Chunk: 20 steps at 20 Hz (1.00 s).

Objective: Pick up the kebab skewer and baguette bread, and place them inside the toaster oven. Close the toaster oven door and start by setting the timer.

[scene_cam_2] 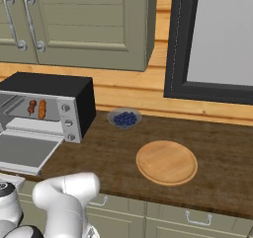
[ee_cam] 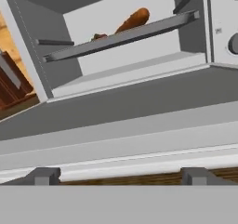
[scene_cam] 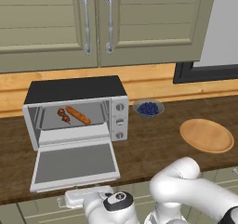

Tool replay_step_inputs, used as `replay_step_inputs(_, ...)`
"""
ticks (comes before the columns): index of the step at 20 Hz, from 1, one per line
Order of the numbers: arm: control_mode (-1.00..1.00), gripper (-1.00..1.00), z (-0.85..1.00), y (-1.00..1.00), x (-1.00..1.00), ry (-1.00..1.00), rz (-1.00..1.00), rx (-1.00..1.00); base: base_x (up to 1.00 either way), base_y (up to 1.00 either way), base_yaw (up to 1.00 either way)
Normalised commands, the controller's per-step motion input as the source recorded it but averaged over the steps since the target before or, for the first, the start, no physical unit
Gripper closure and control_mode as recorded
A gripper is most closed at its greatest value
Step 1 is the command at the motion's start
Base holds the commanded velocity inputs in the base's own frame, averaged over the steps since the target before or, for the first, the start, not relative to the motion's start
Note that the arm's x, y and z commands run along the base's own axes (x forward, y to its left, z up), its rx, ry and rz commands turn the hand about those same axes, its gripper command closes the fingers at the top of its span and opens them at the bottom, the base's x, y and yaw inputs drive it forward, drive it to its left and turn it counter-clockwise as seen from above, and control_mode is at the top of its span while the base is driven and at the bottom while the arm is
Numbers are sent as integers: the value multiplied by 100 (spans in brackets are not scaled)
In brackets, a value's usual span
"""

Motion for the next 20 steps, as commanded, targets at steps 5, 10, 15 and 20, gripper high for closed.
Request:
replay_step_inputs(5,-100,-100,-18,8,29,0,0,2,0,0,0)
replay_step_inputs(10,-100,-100,-22,1,2,0,0,0,0,0,0)
replay_step_inputs(15,-100,-100,-14,0,7,0,0,0,0,0,0)
replay_step_inputs(20,-100,-100,1,0,22,0,0,0,0,0,0)
